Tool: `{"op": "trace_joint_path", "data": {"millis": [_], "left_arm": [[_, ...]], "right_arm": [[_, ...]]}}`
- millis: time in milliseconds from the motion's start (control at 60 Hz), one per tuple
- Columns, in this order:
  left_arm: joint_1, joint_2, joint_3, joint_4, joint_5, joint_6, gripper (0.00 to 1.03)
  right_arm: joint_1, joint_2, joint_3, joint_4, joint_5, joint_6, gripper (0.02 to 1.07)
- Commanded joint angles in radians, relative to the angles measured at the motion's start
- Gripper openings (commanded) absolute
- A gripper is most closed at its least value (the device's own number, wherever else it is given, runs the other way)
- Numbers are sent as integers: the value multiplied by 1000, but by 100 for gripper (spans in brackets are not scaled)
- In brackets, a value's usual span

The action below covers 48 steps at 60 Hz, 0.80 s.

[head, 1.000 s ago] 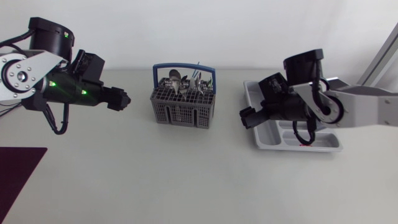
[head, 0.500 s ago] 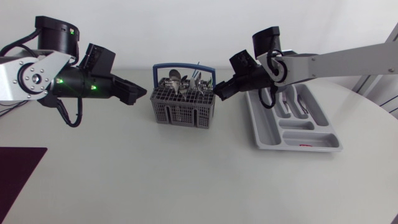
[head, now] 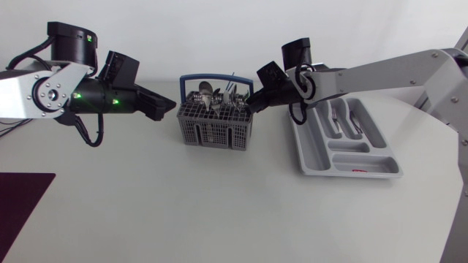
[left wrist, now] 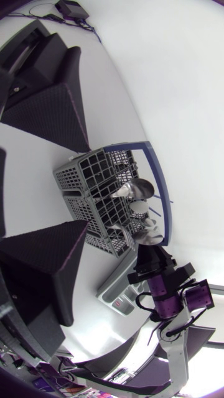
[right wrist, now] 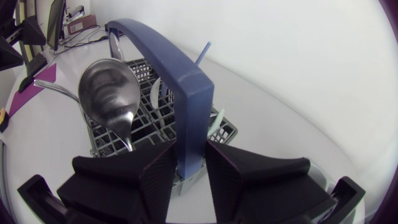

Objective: Unload the cutlery basket into the drawer organizer.

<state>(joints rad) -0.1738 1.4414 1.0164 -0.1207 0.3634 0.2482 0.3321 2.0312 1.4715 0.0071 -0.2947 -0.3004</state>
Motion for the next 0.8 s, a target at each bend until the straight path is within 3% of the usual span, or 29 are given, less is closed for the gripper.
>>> {"op": "trace_joint_path", "data": {"millis": [0,200,433,783], "left_arm": [[8,19,2,19,16,16,91],[28,33,-13,69,26,14,91],[40,177,-15,271,54,17,90],[42,335,25,428,51,22,90]], "right_arm": [[4,18,-2,11,-18,-23,26],[-8,-32,-79,17,-58,-42,20],[10,-25,-91,24,-49,-55,20],[44,-45,-134,-18,-46,-89,19]]}}
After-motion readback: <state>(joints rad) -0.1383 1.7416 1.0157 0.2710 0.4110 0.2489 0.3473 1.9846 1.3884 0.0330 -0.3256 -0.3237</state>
